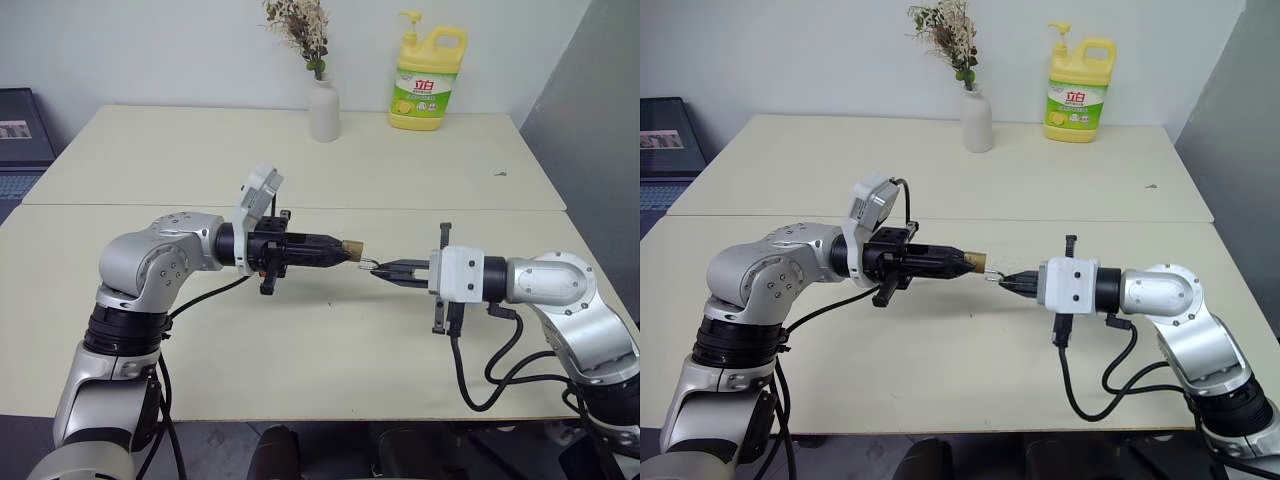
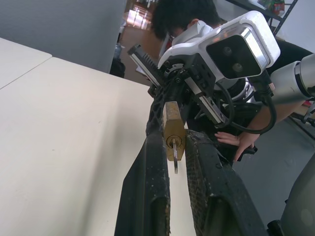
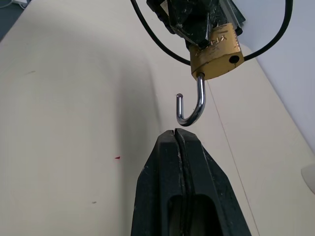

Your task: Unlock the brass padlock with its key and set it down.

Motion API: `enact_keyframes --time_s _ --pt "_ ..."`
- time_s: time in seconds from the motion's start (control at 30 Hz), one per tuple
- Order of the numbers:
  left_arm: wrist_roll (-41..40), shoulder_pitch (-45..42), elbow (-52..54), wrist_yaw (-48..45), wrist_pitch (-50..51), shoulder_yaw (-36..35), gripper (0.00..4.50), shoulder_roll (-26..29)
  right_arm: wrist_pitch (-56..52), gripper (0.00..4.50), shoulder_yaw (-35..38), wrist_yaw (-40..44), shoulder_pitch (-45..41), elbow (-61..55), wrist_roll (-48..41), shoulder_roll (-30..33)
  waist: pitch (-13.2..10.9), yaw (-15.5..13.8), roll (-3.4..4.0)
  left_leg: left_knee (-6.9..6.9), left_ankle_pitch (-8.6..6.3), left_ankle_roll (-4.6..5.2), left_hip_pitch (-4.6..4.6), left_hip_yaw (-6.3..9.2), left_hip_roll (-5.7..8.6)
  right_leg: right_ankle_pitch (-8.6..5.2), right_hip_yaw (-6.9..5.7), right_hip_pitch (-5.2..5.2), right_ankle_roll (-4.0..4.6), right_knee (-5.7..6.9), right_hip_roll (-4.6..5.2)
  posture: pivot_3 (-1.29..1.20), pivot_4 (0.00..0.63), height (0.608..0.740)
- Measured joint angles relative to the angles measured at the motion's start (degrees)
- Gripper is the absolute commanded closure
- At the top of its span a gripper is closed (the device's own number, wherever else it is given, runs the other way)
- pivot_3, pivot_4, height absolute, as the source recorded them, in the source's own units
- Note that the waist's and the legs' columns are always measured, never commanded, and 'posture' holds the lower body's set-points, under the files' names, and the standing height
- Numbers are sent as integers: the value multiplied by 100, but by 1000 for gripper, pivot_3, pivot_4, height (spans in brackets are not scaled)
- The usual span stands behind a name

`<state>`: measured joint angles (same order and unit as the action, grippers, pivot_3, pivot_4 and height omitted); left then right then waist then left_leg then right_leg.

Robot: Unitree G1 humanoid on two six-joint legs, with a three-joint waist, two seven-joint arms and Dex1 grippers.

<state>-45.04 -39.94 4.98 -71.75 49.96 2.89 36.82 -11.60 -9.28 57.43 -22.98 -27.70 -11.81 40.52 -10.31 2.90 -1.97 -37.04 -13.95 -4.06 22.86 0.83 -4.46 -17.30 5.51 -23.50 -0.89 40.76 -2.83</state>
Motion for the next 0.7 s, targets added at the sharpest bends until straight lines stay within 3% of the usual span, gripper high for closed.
enact_keyframes --time_s 0.57,0.7 --pt "-7 -1 0 42 78 0 4348 -1 -37 4500 0 -12 71 -134 -65 16 0 0 0 0 0 0 0 0 0 0 0 0 0 0 0 0 150 740" --pt "-1 -1 -4 142 78 -7 4348 -2 -40 4500 32 122 317 -121 -6 468 -1 -6 -1 0 0 0 2 -1 0 0 1 0 -1 -4 1 0 150 740"
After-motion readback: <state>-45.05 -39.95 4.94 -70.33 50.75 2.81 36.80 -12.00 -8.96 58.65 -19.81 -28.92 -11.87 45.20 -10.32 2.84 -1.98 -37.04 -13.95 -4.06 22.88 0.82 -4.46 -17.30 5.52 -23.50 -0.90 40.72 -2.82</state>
